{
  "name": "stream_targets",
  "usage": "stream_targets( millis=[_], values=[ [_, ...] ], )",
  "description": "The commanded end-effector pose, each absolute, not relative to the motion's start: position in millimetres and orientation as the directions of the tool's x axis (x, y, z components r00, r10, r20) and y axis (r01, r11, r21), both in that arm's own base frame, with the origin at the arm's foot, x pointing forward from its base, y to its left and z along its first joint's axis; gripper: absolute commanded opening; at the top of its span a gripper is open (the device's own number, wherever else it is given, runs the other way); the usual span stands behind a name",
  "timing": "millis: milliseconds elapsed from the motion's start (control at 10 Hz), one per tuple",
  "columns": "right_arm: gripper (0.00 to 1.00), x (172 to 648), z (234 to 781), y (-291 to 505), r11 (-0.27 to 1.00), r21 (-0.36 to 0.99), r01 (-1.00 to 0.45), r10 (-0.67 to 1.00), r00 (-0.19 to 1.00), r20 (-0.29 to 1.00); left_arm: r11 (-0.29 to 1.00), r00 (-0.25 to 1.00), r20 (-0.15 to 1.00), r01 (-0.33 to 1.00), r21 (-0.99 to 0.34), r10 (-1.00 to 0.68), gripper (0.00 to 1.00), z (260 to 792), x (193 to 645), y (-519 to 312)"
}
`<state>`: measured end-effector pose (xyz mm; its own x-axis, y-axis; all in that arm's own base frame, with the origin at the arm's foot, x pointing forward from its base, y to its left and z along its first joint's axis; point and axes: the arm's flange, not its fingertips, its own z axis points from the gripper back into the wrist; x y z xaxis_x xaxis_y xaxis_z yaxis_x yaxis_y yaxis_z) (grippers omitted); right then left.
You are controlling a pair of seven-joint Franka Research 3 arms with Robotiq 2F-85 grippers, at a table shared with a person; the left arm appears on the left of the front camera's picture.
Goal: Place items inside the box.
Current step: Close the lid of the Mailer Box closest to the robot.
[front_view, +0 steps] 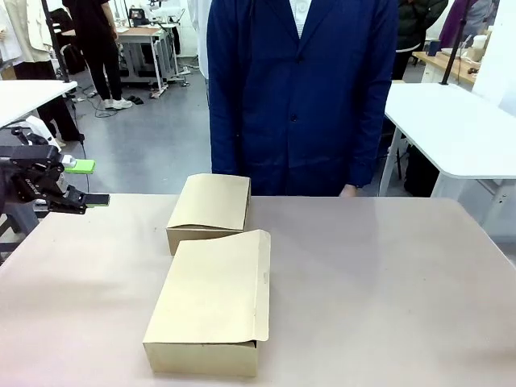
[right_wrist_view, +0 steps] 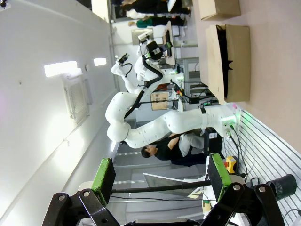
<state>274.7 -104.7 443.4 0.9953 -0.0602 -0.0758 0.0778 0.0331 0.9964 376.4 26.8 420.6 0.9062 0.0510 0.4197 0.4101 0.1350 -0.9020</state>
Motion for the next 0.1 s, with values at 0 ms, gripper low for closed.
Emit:
stream_targets(
  millis=[0],
  values=[
    [1.00, 275.6, 449.9, -104.6, 0.018, 0.996, 0.088, -0.064, 0.994, -0.087, 0.135, 0.900, 0.430, 0.420, -0.898, 0.063, 1.00, 419.3, 375.7, 25.3]
  ],
)
